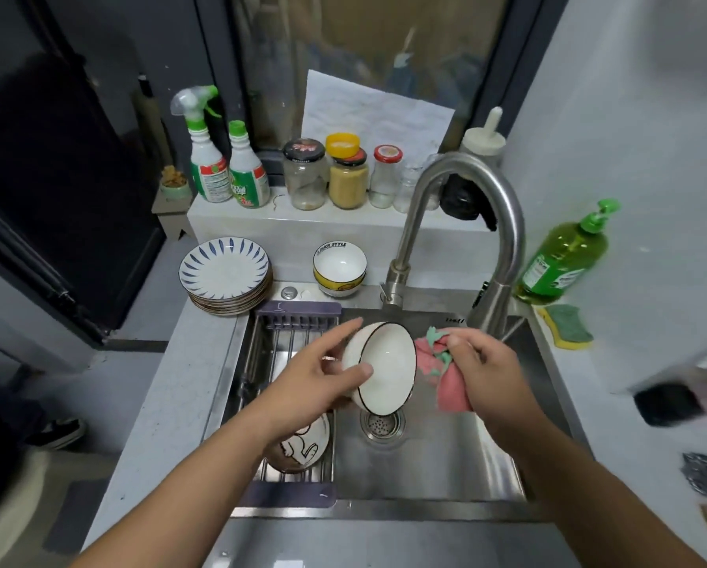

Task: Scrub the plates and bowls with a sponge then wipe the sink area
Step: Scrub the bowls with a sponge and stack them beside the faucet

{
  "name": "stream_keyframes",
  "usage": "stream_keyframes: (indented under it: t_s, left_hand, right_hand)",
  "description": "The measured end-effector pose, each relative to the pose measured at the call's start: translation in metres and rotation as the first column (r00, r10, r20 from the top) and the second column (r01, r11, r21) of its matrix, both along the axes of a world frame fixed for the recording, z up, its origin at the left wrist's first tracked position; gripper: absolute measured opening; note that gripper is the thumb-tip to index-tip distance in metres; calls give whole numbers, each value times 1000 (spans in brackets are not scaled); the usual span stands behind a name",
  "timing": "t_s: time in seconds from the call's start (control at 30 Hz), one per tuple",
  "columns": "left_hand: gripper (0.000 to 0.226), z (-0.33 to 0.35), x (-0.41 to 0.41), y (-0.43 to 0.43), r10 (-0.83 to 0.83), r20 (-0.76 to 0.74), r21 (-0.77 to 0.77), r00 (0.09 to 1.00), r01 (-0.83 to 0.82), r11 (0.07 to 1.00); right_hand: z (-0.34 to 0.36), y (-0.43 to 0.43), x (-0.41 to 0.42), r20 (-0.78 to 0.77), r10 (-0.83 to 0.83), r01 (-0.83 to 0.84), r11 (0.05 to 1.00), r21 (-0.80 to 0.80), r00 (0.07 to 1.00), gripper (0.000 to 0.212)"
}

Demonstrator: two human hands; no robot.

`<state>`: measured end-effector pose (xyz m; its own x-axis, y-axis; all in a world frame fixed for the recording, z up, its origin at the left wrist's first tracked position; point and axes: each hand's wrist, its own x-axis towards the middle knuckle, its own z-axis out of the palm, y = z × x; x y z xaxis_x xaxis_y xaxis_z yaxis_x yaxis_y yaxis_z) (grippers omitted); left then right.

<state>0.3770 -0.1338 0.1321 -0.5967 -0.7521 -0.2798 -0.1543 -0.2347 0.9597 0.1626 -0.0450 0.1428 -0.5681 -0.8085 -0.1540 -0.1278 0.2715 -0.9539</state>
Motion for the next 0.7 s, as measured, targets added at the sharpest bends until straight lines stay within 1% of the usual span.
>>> stream_keyframes:
  t_s: [0.13, 0.23, 0.33, 0.4, 0.47, 0.53, 0.57, 0.6, 0.63, 0.67, 0.7]
  left_hand:
    - [54, 18, -28, 4, 13, 53, -155, 999, -5, 988]
    - [57, 31, -43, 3, 22, 115, -307, 993, 14, 952]
    - [61, 46, -56, 6, 20, 168, -395, 986, 49, 917]
    - [61, 55, -63, 9, 33, 175, -403, 984, 41, 914]
    - [56, 62, -67, 13, 49, 103, -299, 993, -17, 954]
    - [48, 71, -70, 20, 46, 35, -215, 998, -38, 976]
    - [44, 75, -71, 22, 42, 3, -197, 999, -40, 980]
    - [39, 81, -71, 24, 47, -36, -171, 998, -53, 984]
    - [35, 88, -71, 25, 66, -84, -129, 994, -76, 989]
    - [33, 94, -70, 23, 88, -126, -88, 988, -100, 991]
    - [33, 100, -69, 22, 114, -159, -64, 981, -126, 990]
  right_hand:
    - [18, 15, -26, 1, 51, -51, 996, -69, 999, 23]
    - [26, 20, -36, -69, 111, -118, 988, -99, 991, 23]
    - [35, 22, -43, -120, 170, -185, 974, -131, 978, 26]
    - [40, 24, -44, -189, 233, -263, 952, -157, 954, 28]
    - [39, 21, -44, -346, 284, -353, 923, -154, 894, 26]
    - [44, 17, -44, -468, 354, -466, 873, -146, 810, 26]
    - [48, 15, -43, -522, 399, -529, 840, -122, 754, 33]
    - [53, 13, -42, -598, 448, -595, 801, -60, 664, 45]
    - [58, 11, -41, -697, 492, -649, 759, 51, 521, 58]
    - [61, 10, -43, -786, 511, -674, 719, 167, 350, 67]
    - [63, 9, -46, -841, 507, -672, 690, 267, 186, 71]
